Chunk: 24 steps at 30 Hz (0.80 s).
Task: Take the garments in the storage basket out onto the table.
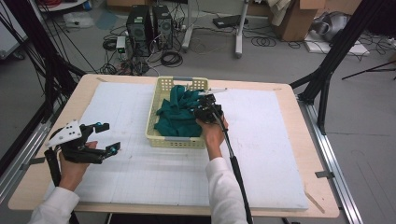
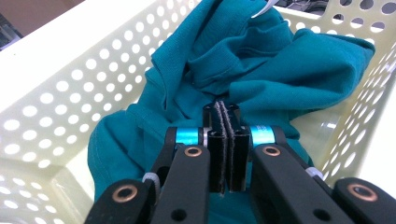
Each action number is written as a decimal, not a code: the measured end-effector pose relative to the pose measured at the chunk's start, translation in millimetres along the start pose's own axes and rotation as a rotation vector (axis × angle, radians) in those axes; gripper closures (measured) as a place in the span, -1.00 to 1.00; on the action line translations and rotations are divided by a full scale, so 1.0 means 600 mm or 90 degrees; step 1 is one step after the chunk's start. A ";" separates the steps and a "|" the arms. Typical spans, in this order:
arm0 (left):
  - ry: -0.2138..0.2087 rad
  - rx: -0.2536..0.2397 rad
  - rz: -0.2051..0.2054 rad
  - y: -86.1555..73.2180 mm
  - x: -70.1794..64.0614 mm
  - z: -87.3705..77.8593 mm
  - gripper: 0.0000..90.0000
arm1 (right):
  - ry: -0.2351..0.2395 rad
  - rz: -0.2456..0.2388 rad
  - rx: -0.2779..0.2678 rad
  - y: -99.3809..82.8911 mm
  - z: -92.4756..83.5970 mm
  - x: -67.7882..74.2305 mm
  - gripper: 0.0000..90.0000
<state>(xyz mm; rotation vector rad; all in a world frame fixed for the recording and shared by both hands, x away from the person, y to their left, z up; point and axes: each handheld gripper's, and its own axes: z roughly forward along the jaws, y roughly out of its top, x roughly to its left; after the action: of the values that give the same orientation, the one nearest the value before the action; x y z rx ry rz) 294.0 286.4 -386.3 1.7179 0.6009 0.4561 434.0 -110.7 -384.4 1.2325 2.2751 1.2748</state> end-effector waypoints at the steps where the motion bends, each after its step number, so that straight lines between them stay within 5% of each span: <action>1: 0.000 0.000 0.001 0.000 0.000 0.000 -0.68 | 0.000 0.001 0.000 0.000 0.000 0.000 1.00; 24: -0.001 -0.001 -0.002 0.000 0.000 0.001 -0.68 | -0.012 0.006 -0.003 0.014 -0.016 0.003 0.99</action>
<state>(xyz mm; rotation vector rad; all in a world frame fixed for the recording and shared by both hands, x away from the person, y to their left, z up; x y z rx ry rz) 294.1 285.9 -386.6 1.7159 0.6020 0.4539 431.8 -112.9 -371.8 1.2489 2.2550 1.2653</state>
